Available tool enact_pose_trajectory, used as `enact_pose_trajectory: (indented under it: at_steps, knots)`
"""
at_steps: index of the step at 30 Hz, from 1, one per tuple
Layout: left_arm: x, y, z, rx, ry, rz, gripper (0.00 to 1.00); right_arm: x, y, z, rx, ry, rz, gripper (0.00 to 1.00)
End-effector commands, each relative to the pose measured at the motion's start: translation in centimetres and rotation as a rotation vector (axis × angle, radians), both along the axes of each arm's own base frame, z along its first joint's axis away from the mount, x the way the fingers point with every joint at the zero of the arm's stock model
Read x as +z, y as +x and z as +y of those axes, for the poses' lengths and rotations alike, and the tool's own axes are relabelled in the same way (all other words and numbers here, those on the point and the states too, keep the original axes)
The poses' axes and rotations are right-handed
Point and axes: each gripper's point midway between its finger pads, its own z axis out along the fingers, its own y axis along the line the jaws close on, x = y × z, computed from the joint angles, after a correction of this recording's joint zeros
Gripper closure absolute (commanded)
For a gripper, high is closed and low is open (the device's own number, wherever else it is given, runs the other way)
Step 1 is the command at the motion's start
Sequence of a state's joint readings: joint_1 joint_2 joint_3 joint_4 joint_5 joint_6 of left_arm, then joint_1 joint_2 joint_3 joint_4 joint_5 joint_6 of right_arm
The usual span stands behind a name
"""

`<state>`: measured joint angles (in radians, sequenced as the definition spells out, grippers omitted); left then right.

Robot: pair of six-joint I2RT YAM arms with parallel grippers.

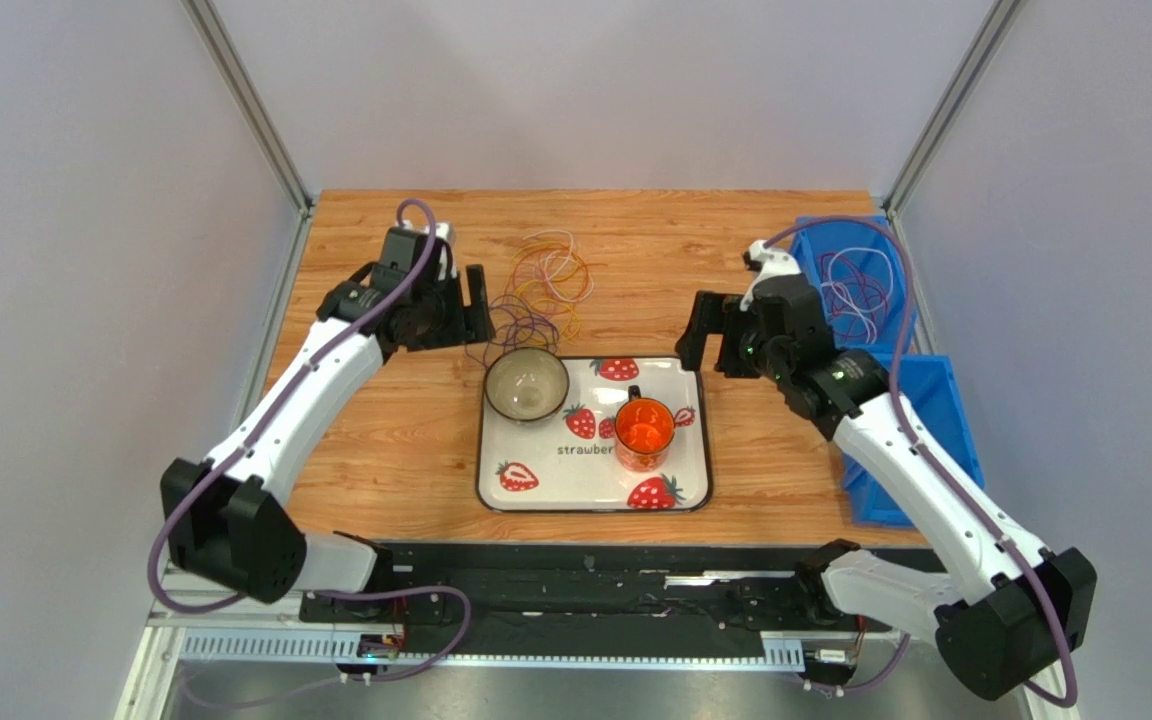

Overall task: Untangle the cables
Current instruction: Untie the cable.

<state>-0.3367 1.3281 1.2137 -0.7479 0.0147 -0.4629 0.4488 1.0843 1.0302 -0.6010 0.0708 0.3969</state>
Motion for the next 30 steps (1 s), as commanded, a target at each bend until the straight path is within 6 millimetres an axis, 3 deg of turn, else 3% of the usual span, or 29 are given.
enact_pose_trajectory:
  at_steps: [1, 2, 4, 5, 7, 8, 10, 11, 13, 14, 15, 16, 17, 18, 20, 22, 26, 28, 29, 30]
  knots:
    - [2.6, 4.6, -1.3, 0.024, -0.031, -0.085, 0.19, -1.2, 0.8, 2.0, -0.002, 0.025, -0.033, 0.01]
    - [1.7, 5.4, -1.6, 0.023, -0.023, -0.066, 0.19, -2.3, 0.4, 2.4, 0.009, 0.012, -0.022, 0.01]
    - [2.4, 7.0, -2.2, 0.019, -0.035, -0.087, 0.19, -3.2, 0.3, 2.1, -0.012, -0.013, -0.03, 0.01]
    - [1.5, 7.8, -2.5, 0.019, -0.031, -0.064, 0.19, -3.5, 0.4, 2.2, -0.015, -0.018, -0.043, 0.0]
    - [2.1, 9.3, -3.0, 0.022, -0.041, -0.08, 0.19, -5.0, 0.3, 1.0, -0.068, -0.057, -0.045, 0.01]
    - [0.9, 10.1, -3.3, 0.022, -0.032, -0.056, 0.19, -5.4, 0.4, 0.7, -0.09, -0.063, -0.047, 0.01]
    - [1.9, 11.8, -3.9, 0.022, -0.043, -0.083, 0.21, -6.6, 0.2, -0.4, -0.139, -0.084, -0.046, 0.01]
    - [0.6, 12.7, -4.1, 0.02, -0.035, -0.061, 0.21, -6.6, 0.5, -0.4, -0.152, -0.076, -0.063, 0.0]
    - [1.6, 14.5, -4.8, 0.008, -0.049, -0.089, 0.23, -8.2, 0.2, -0.9, -0.165, -0.083, -0.057, 0.01]
    - [0.1, 15.3, -5.0, 0.006, -0.036, -0.059, 0.23, -8.4, 0.4, -0.8, -0.173, -0.078, -0.071, 0.01]
    - [1.3, 16.6, -5.2, 0.005, -0.043, -0.09, 0.24, -8.9, 0.3, -0.9, -0.181, -0.081, -0.072, 0.01]
    - [1.0, 17.0, -5.3, -0.003, -0.042, -0.083, 0.25, -9.5, 0.2, -1.3, -0.199, -0.09, -0.067, 0.01]
    - [-0.4, 17.8, -5.4, -0.001, -0.031, -0.058, 0.26, -9.6, 0.3, -1.3, -0.208, -0.09, -0.068, 0.01]
    - [0.6, 18.8, -5.2, 0.009, -0.039, -0.081, 0.27, -9.6, 0.2, -1.4, -0.21, -0.095, -0.068, 0.01]
    - [-1.0, 19.7, -5.2, 0.019, -0.04, -0.042, 0.28, -9.4, 0.2, -1.5, -0.219, -0.097, -0.084, 0.01]
    - [-0.9, 20.8, -5.3, 0.023, -0.064, -0.052, 0.28, -9.6, 0.0, -1.5, -0.218, -0.092, -0.095, 0.01]
    - [-3.1, 22.4, -6.2, -0.003, -0.105, -0.031, 0.32, -9.5, -0.3, -1.5, -0.213, -0.064, -0.122, 0.02]
    - [-2.9, 23.3, -6.8, -0.02, -0.123, -0.05, 0.32, -9.5, -0.4, -1.5, -0.206, -0.058, -0.126, 0.02]
    - [-4.3, 23.7, -6.9, -0.024, -0.122, -0.03, 0.32, -9.5, -0.3, -1.4, -0.204, -0.055, -0.128, 0.02]
    - [-3.8, 24.3, -7.2, -0.032, -0.131, -0.046, 0.32, -9.6, -0.3, -1.4, -0.2, -0.062, -0.125, 0.02]
